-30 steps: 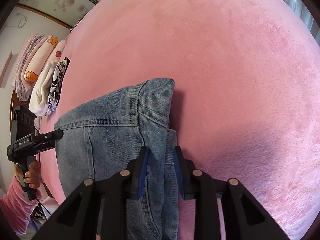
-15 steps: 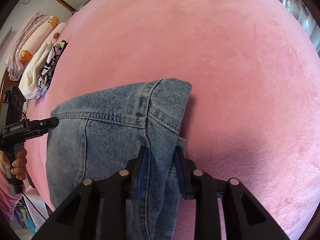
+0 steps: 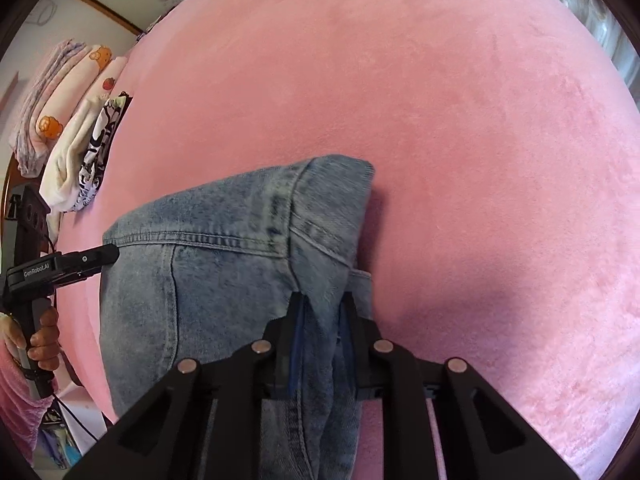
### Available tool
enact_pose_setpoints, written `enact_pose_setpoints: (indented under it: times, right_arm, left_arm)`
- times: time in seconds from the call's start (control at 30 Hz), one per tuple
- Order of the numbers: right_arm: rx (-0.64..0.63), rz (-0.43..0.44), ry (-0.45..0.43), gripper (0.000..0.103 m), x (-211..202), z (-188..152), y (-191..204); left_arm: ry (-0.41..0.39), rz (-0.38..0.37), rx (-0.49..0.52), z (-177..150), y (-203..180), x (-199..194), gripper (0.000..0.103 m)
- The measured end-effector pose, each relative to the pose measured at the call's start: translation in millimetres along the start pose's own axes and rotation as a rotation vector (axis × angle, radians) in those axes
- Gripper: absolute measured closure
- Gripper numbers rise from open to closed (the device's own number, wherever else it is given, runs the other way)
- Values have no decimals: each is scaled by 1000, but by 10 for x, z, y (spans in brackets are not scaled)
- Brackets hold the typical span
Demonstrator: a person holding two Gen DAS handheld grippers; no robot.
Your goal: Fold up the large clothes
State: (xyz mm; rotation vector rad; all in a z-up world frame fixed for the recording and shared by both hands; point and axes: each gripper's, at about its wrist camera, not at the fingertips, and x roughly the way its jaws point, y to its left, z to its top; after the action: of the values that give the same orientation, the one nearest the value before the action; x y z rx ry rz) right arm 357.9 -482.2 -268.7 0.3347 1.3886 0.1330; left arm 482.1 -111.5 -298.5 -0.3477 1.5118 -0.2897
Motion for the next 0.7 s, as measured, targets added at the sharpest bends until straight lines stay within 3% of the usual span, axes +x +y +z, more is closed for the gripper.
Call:
enact_pose_setpoints:
  times: [0.23,0.37,0.57,0.63,0.7]
  right_arm:
    - [38,64,2,83,-278,-173,-119]
    - [60,96,10,60,-389,-277,-142]
    - [136,161,27,52,-454,-442,-262]
    - [156,168,38,43,-449,-487,-290]
    - [178,187,53,42,-423,-538,-323]
  left_arm:
    - [1,51,76,-231,-122,-177,31]
    - [-1,68,98,-421,-90,-245,23]
    - [26,48,59,-731,134,-239,23]
    - [31,25,45,-807,204,-225,22]
    - [36,-17,21,-883,290,-201,22]
